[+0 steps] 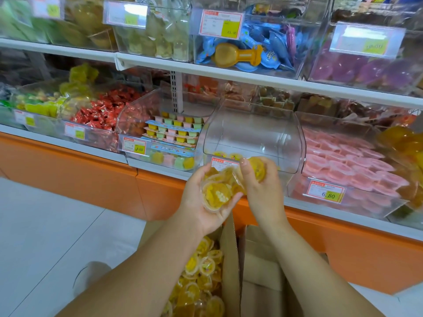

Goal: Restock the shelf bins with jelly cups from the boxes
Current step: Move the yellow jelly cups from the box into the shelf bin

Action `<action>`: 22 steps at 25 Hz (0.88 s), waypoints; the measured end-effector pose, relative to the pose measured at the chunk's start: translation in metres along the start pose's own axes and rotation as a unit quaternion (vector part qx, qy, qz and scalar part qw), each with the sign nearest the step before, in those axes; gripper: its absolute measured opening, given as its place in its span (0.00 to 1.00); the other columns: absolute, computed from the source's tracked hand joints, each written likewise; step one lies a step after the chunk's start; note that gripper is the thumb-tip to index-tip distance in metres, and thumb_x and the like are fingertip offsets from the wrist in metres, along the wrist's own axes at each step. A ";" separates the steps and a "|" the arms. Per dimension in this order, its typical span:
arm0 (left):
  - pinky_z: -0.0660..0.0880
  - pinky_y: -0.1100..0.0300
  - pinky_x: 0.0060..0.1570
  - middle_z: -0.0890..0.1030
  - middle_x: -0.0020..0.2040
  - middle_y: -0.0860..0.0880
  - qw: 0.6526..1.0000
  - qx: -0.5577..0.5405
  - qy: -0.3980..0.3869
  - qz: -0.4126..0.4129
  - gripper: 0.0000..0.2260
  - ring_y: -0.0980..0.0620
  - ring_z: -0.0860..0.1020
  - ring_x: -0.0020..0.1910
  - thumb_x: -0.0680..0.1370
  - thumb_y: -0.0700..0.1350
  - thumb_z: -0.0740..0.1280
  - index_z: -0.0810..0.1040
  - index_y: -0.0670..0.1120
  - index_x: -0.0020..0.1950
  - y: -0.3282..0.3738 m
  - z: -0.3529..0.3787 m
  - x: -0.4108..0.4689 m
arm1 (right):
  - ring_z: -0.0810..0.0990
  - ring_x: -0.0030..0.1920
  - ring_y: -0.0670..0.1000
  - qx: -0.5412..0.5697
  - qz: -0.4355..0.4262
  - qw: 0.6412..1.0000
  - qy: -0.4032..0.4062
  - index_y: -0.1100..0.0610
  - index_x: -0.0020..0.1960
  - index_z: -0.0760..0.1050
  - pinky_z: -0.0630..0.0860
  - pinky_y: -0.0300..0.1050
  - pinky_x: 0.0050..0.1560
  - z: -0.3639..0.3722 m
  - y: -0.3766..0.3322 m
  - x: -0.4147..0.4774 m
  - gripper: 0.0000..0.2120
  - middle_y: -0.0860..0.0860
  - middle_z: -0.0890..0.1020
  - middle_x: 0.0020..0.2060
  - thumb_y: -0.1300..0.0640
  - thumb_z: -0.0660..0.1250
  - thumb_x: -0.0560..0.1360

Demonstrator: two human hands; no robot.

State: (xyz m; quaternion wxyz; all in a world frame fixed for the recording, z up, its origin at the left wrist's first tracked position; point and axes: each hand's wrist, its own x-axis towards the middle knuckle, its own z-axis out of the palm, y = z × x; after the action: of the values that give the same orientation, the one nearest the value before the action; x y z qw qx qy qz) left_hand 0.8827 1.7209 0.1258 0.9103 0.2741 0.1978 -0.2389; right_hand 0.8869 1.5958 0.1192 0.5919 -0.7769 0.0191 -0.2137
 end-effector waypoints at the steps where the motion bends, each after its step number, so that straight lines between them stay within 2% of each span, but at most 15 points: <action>1: 0.82 0.54 0.32 0.85 0.48 0.42 1.000 0.003 0.001 0.001 0.20 0.43 0.85 0.44 0.76 0.57 0.70 0.82 0.43 0.58 0.000 0.001 -0.001 | 0.77 0.46 0.38 0.011 0.010 1.000 0.007 0.53 0.56 0.72 0.69 0.25 0.42 0.000 0.002 0.000 0.16 0.45 0.79 0.46 0.43 0.65 0.75; 4: 0.82 0.57 0.32 0.85 0.48 0.42 1.000 -0.001 -0.012 -0.002 0.20 0.44 0.84 0.43 0.76 0.57 0.69 0.81 0.42 0.59 -0.001 0.004 -0.002 | 0.77 0.48 0.44 0.043 0.032 0.998 0.041 0.54 0.57 0.71 0.69 0.25 0.43 0.002 0.003 -0.002 0.17 0.45 0.78 0.47 0.43 0.64 0.76; 6: 0.81 0.57 0.30 0.85 0.49 0.41 1.000 -0.020 -0.018 -0.010 0.21 0.44 0.83 0.44 0.76 0.57 0.70 0.81 0.42 0.60 -0.002 0.006 -0.001 | 0.77 0.52 0.45 0.065 0.044 0.995 0.062 0.53 0.61 0.70 0.70 0.25 0.45 0.003 0.001 -0.003 0.19 0.47 0.78 0.51 0.43 0.63 0.77; 8: 0.80 0.57 0.28 0.84 0.50 0.41 0.999 -0.042 -0.018 -0.019 0.22 0.43 0.82 0.46 0.75 0.56 0.71 0.82 0.41 0.60 -0.001 0.009 -0.001 | 0.77 0.54 0.45 0.084 0.046 0.993 0.074 0.51 0.62 0.70 0.70 0.24 0.46 0.004 -0.001 -0.001 0.17 0.47 0.78 0.53 0.42 0.62 0.77; 9: 0.80 0.58 0.28 0.84 0.51 0.41 0.998 -0.054 -0.019 -0.022 0.22 0.43 0.82 0.48 0.74 0.56 0.71 0.82 0.41 0.60 0.000 0.010 -0.002 | 0.77 0.53 0.45 0.086 0.050 0.992 0.077 0.48 0.59 0.71 0.71 0.26 0.46 0.005 -0.002 0.001 0.14 0.46 0.79 0.52 0.42 0.61 0.78; 11: 0.80 0.58 0.27 0.83 0.54 0.40 0.996 -0.079 -0.023 -0.024 0.22 0.42 0.81 0.54 0.73 0.56 0.72 0.82 0.41 0.59 0.006 0.013 -0.003 | 0.81 0.45 0.48 0.126 0.115 0.983 0.064 0.48 0.51 0.73 0.77 0.39 0.43 0.004 -0.009 0.012 0.13 0.49 0.81 0.44 0.39 0.61 0.77; 13: 0.79 0.59 0.25 0.84 0.52 0.39 0.993 -0.109 -0.022 -0.025 0.20 0.40 0.80 0.53 0.74 0.55 0.72 0.83 0.40 0.54 0.017 0.014 -0.005 | 0.80 0.36 0.51 0.237 0.257 0.937 0.015 0.53 0.47 0.74 0.79 0.43 0.32 -0.005 -0.016 0.039 0.18 0.54 0.79 0.38 0.38 0.60 0.77; 15: 0.79 0.59 0.25 0.83 0.50 0.39 0.990 -0.138 -0.022 -0.017 0.18 0.40 0.80 0.51 0.74 0.55 0.73 0.83 0.41 0.52 0.032 0.011 -0.006 | 0.78 0.40 0.54 0.335 0.358 0.871 -0.041 0.58 0.50 0.73 0.81 0.44 0.30 -0.019 -0.023 0.080 0.20 0.55 0.77 0.38 0.40 0.62 0.77; 16: 0.79 0.59 0.25 0.83 0.51 0.40 0.989 -0.145 -0.020 -0.010 0.19 0.40 0.80 0.52 0.73 0.55 0.73 0.83 0.42 0.55 0.041 0.009 -0.005 | 0.77 0.44 0.56 0.337 0.381 0.858 -0.075 0.59 0.53 0.72 0.80 0.44 0.29 -0.023 -0.025 0.101 0.18 0.55 0.75 0.40 0.43 0.62 0.77; 17: 0.79 0.60 0.26 0.83 0.53 0.40 0.990 -0.143 -0.017 0.000 0.20 0.40 0.80 0.53 0.73 0.55 0.73 0.82 0.44 0.59 0.049 0.006 -0.003 | 0.76 0.44 0.57 0.306 0.386 0.863 -0.109 0.59 0.54 0.71 0.79 0.42 0.27 -0.024 -0.023 0.122 0.15 0.55 0.74 0.41 0.47 0.62 0.77; 19: 0.79 0.60 0.27 0.82 0.58 0.42 0.992 -0.128 0.001 0.016 0.22 0.40 0.80 0.56 0.74 0.56 0.72 0.81 0.46 0.64 0.064 0.000 0.002 | 0.78 0.38 0.55 0.165 0.361 0.904 -0.161 0.58 0.51 0.71 0.74 0.36 0.24 -0.011 -0.014 0.159 0.08 0.55 0.75 0.44 0.53 0.61 0.78; 20: 0.79 0.60 0.26 0.83 0.57 0.41 0.992 -0.121 0.010 0.021 0.21 0.40 0.80 0.57 0.75 0.56 0.71 0.82 0.45 0.62 0.069 -0.002 0.004 | 0.80 0.33 0.53 0.076 0.338 0.920 -0.181 0.56 0.50 0.71 0.72 0.34 0.23 -0.001 -0.007 0.175 0.05 0.55 0.75 0.45 0.54 0.63 0.78; 22: 0.79 0.61 0.26 0.83 0.55 0.41 0.992 -0.122 0.021 0.019 0.18 0.41 0.80 0.57 0.75 0.56 0.71 0.84 0.43 0.53 0.076 -0.003 0.009 | 0.80 0.25 0.48 -0.101 0.288 0.925 -0.226 0.54 0.51 0.72 0.67 0.31 0.21 0.018 0.006 0.201 0.07 0.53 0.75 0.41 0.52 0.67 0.77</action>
State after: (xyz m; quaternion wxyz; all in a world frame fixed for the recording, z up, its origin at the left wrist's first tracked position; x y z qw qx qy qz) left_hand 0.9309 1.7760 0.1497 0.9369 0.1693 0.2397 -0.1899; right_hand 1.0766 1.5534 0.1723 0.5345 -0.8215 0.1293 0.1508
